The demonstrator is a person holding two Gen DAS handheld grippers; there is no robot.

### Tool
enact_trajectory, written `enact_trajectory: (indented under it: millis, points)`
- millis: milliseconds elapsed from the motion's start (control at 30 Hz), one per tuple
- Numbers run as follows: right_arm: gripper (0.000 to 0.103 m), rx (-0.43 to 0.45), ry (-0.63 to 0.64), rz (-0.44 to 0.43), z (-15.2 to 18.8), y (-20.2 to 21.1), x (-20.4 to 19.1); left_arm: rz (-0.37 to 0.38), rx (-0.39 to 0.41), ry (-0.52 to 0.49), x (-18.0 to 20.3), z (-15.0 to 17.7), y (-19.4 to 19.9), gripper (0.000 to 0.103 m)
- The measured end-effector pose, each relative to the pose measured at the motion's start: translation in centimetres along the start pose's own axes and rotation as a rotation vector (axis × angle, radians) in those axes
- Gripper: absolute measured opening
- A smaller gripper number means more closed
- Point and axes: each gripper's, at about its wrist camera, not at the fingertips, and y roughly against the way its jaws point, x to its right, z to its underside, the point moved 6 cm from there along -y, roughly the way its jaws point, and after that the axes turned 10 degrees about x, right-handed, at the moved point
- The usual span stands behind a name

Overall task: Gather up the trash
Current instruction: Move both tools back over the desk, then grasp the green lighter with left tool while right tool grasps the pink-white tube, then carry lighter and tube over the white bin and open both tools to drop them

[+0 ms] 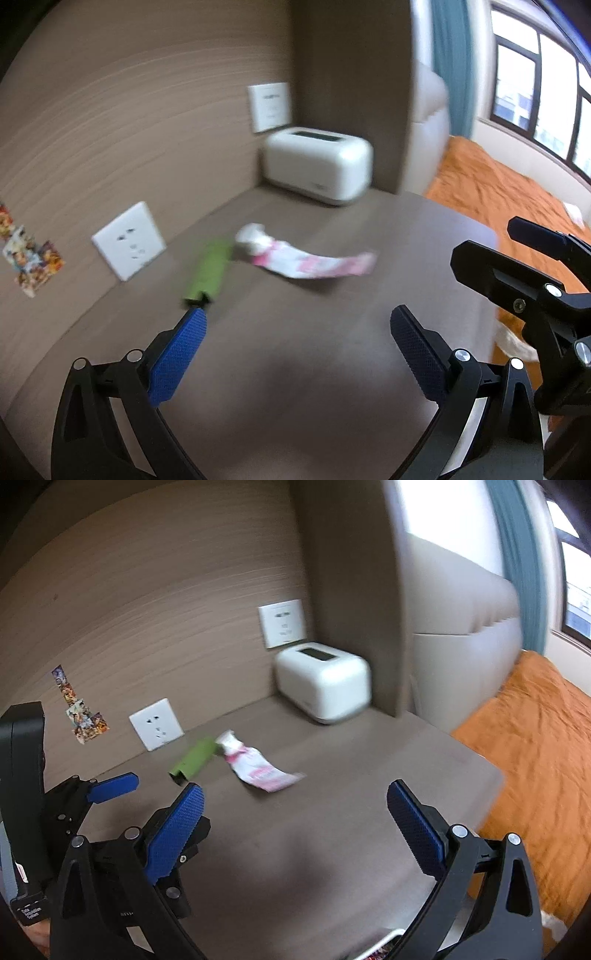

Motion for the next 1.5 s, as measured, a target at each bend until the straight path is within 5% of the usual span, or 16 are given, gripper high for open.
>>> enact_trajectory:
  millis: [300, 633, 733, 833, 900, 1000, 1033, 1500]
  points:
    - [0.099, -0.076, 0.039, -0.109, -0.8, -7.3, -5.1, -0.106, -0.032, 0.047, -7.3, -0.1, -3.5, 0.098]
    - [0.098, -0.24, 0.117, -0.059, 1.0, -18.5, -7.6, -0.037, -0.15, 0.004, -9.5, 1.9, -11.6, 0.098]
    - [0.085, -0.259, 0.159, -0.059, 1.5, -20.0, -8.1, -0.026, -0.161, 0.008, -9.9, 1.8, -13.0, 0.094]
    - [0.067, -0.285, 0.182, -0.064, 2.3, -21.1, -8.4, 0.013, -0.182, 0.026, -9.9, 1.8, -14.1, 0.074]
    - [0.055, -0.299, 0.163, -0.08, 2.7, -21.4, -8.2, 0.036, -0.172, 0.027, -9.7, 1.9, -14.2, 0.066]
    - [0.047, -0.29, 0.146, -0.089, 2.6, -21.0, -7.9, 0.061, -0.163, 0.013, -9.1, 1.6, -13.8, 0.034]
    - [0.036, -0.282, 0.14, -0.092, 2.4, -20.8, -7.9, 0.069, -0.167, 0.02, -9.0, 1.6, -13.6, 0.027]
    - [0.033, -0.159, 0.09, -0.076, -0.9, -10.5, -5.7, 0.133, -0.138, 0.139, -7.9, 2.3, -7.2, 0.026]
